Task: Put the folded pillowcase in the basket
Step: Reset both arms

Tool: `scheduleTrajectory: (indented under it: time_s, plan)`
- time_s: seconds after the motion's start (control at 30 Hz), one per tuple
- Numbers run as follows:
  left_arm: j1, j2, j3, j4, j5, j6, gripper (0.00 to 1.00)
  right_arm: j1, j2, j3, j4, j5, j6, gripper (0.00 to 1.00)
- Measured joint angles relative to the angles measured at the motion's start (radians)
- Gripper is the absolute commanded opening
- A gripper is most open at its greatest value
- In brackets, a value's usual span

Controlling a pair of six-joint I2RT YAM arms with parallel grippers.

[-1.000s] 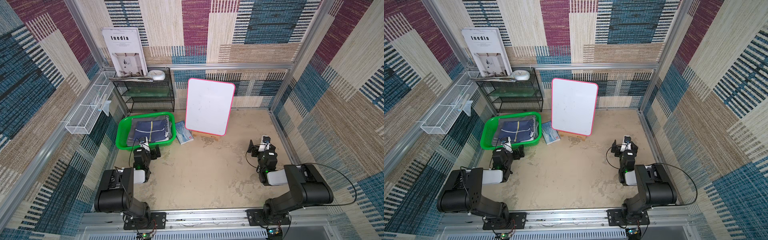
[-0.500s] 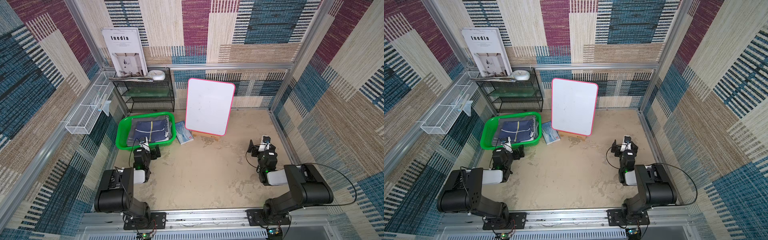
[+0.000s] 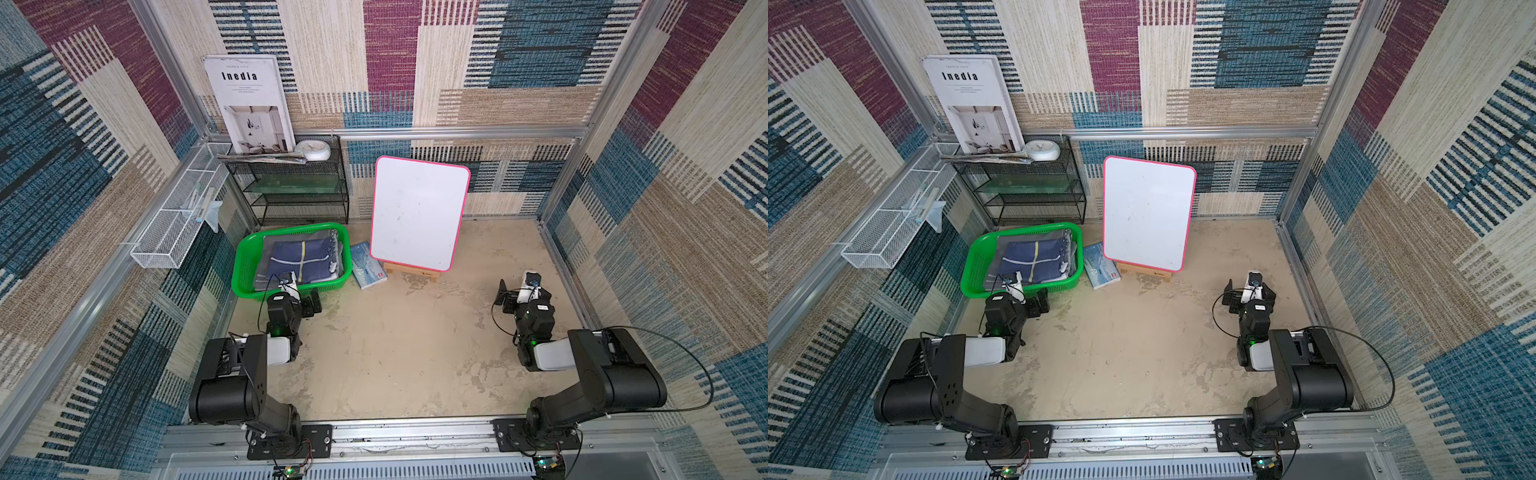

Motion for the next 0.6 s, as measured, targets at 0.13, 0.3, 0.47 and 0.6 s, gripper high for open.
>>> scheduleTrajectory:
  time_s: [0.13, 0.3, 0.47, 0.6]
  plan:
    - [0.000, -0.036, -0.076, 0.063, 0.004, 0.004, 0.99, 0.000, -0.071, -0.008, -0.026, -0.051, -0.020, 1.00]
    - [0.000, -0.053, -0.079, 0.080, 0.020, 0.008, 0.99, 0.000, -0.070, -0.012, -0.023, -0.069, -0.028, 1.00]
    - [0.001, 0.004, 0.005, 0.013, 0.036, 0.016, 0.99, -0.014, -0.009, 0.015, -0.033, -0.070, -0.021, 1.00]
    - [0.000, 0.004, 0.010, -0.001, 0.045, 0.020, 0.99, -0.017, -0.004, 0.015, -0.033, -0.068, -0.016, 1.00]
